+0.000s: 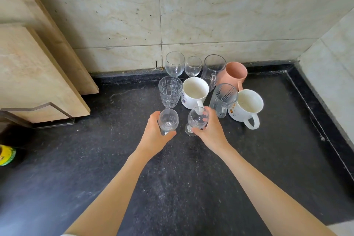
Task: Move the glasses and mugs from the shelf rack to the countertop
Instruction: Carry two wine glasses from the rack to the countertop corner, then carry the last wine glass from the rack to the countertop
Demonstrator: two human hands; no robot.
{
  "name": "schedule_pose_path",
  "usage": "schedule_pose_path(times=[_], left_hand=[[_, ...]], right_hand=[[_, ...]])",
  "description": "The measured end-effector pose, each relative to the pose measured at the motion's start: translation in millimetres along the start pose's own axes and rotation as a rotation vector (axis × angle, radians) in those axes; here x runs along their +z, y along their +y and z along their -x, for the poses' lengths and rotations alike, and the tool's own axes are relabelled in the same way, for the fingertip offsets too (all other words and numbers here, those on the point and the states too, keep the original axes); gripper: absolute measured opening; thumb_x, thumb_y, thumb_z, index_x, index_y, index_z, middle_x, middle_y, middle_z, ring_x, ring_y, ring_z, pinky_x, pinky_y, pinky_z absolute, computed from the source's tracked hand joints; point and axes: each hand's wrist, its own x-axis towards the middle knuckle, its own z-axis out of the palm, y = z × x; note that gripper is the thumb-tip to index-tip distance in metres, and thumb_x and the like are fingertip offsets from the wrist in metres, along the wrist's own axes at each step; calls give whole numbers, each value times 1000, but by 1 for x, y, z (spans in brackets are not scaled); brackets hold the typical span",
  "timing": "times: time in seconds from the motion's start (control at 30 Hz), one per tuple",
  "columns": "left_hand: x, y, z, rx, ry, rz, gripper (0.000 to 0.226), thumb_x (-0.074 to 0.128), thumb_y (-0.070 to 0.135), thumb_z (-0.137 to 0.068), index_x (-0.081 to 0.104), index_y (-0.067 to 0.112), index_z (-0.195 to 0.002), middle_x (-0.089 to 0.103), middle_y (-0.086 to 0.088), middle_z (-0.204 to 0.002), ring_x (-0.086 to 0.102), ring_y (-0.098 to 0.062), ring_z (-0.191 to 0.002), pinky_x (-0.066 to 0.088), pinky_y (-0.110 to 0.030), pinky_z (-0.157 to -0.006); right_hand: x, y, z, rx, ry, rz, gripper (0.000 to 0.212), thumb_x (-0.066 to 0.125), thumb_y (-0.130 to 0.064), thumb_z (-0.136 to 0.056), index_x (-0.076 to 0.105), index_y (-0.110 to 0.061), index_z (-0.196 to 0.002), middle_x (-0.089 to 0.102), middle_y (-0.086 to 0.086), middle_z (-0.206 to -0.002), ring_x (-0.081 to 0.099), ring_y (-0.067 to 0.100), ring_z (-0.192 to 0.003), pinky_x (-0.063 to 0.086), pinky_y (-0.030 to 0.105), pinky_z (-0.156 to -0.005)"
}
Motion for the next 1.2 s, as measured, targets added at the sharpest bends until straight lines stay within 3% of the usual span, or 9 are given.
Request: schedule_pose_path(times=[0.13,0.3,0.47,0.7,1.2], left_hand=[[-19,11,15,-42,-15,-121,90,70,38,-77,13,17,-145,21,-5,-153,25,-22,-138,28,-34,-105],[-70,48,50,98,140,-260,71,52,38,-89,13,21,-146,17,-2,-155,18,-19,-141,20,-35,-111],[-108,78,114,215,343,-398,59,42,34,-94,17,25,-146,20,2,-155,16,-16,-142,16,-34,-115],[-112,63,246,-37,632,-449,52,34,37,-95,18,31,-145,18,3,-156,9,-18,-144,9,-43,-117],[-80,-12,571,-530,1044,-404,54,24,47,-94,16,32,-146,15,3,-157,5,-16,-145,9,-44,-117]], right_hand=[[-14,-12,15,-33,22,54,87,76,-26,-73,22,-22,-142,32,-1,-147,34,14,-131,26,24,-97],[-45,-57,40,-257,74,149,67,65,-30,-82,31,-19,-138,39,2,-139,36,13,-126,28,24,-96],[-52,-121,71,-610,39,397,63,55,-38,-87,31,-15,-141,37,4,-147,30,20,-136,23,32,-110],[-23,-171,143,-936,-211,533,64,44,-45,-90,21,-24,-146,20,1,-156,13,19,-144,12,47,-116],[98,-181,406,-1380,-749,523,64,42,-45,-91,17,-26,-146,16,-1,-157,9,18,-145,5,46,-117]])
